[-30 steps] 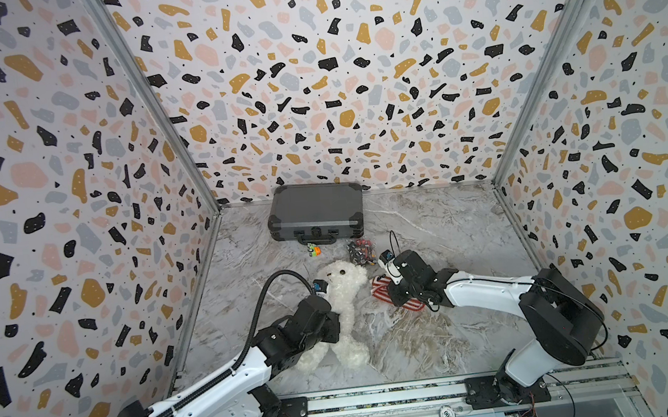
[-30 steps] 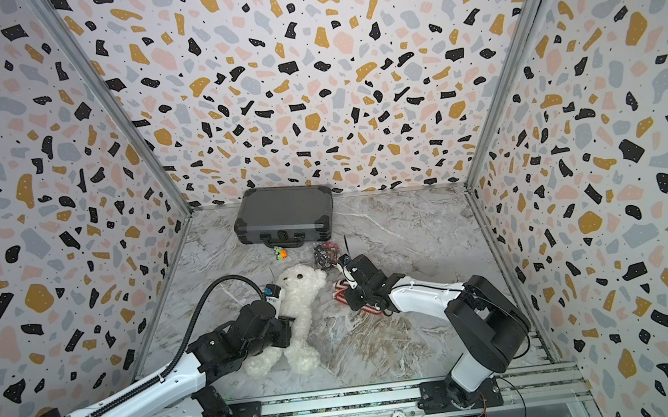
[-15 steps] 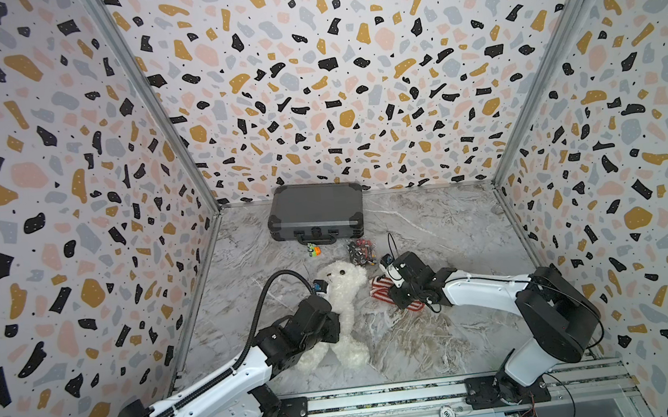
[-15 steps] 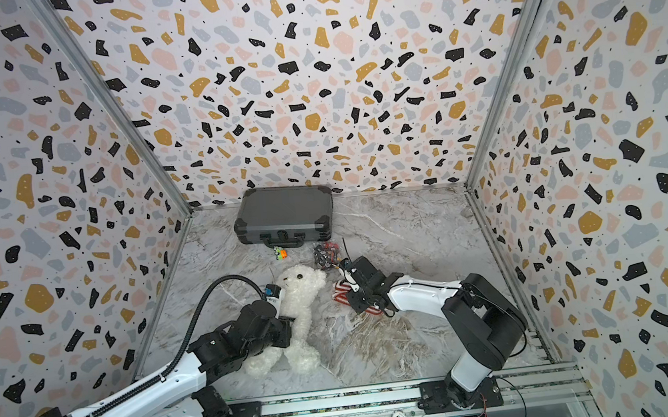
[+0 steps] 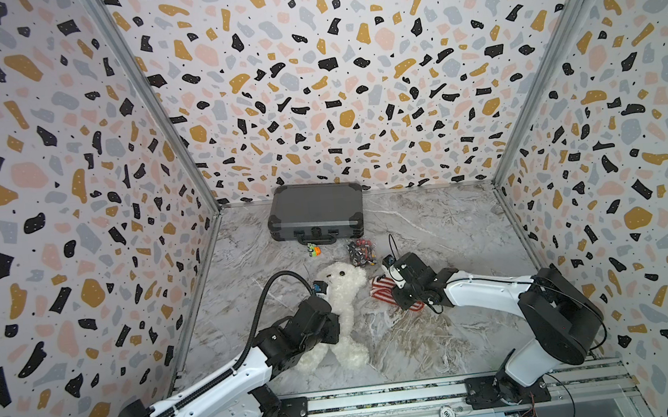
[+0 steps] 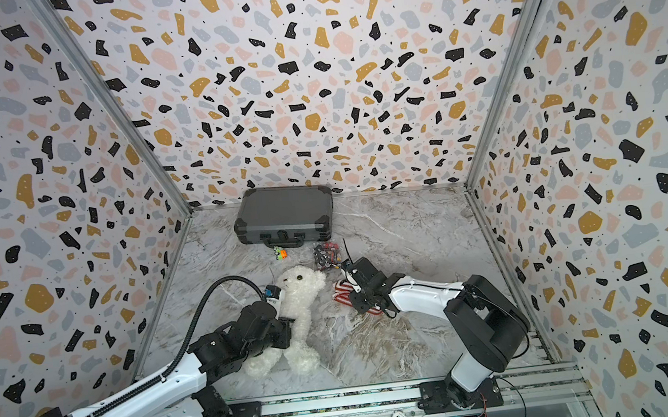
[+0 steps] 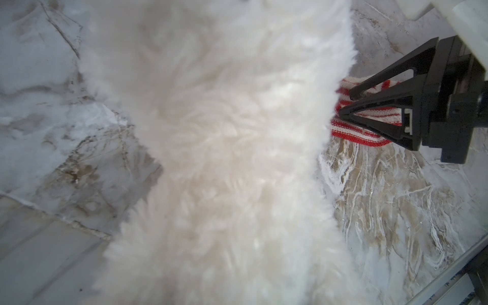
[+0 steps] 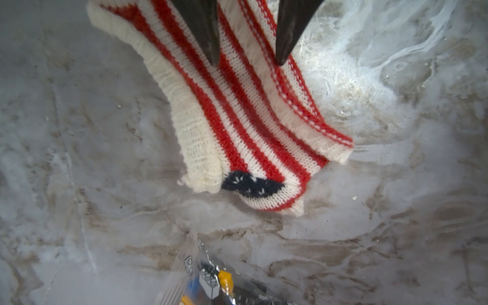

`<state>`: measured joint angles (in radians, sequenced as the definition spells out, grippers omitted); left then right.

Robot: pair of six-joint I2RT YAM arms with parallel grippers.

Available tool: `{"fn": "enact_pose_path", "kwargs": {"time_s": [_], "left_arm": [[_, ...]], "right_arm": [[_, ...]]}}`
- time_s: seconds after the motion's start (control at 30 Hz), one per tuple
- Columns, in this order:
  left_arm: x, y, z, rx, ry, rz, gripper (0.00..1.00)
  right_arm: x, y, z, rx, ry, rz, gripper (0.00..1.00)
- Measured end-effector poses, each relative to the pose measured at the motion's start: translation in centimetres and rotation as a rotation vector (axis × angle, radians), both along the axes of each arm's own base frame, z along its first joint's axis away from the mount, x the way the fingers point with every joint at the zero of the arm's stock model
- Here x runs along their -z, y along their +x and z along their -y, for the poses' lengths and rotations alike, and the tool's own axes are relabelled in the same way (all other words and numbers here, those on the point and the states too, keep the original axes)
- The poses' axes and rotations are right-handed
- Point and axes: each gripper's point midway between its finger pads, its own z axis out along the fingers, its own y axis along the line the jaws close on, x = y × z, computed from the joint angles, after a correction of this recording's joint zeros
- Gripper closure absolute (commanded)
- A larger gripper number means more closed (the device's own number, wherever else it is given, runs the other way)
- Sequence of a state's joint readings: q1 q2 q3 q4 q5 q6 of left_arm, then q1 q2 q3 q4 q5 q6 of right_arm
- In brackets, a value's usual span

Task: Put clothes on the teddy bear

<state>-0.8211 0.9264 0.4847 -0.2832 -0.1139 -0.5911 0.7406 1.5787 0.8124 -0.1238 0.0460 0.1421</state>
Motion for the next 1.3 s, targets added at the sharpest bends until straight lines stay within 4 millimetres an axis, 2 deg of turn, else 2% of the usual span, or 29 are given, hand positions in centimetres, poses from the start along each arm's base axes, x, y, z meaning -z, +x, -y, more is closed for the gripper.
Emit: {"fn": "enact_pose_path", "kwargs": {"time_s": [0.13, 1.0, 1.17, 1.3], "left_arm": [[0.0, 0.0, 0.0, 0.0, -0.001, 0.0, 0.76], [0.0, 0.0, 0.0, -0.001, 0.001, -0.001, 0.76], [0.0, 0.0, 0.0, -0.001, 0.002, 0.0, 0.76], [0.0, 0.0, 0.0, -0.003, 0.003, 0.001, 0.76]], "right_arm": [[0.4, 0.0, 0.1, -0.005, -0.013, -0.002, 0.69], [1.0, -0.4, 0.0, -0.04, -0.027, -0.022, 0.68], [1.9, -0.6, 0.1, -0.039, -0.043, -0.041, 0.74], [1.9, -0.5, 0.2, -0.036, -0.044, -0.039, 0.86]]}}
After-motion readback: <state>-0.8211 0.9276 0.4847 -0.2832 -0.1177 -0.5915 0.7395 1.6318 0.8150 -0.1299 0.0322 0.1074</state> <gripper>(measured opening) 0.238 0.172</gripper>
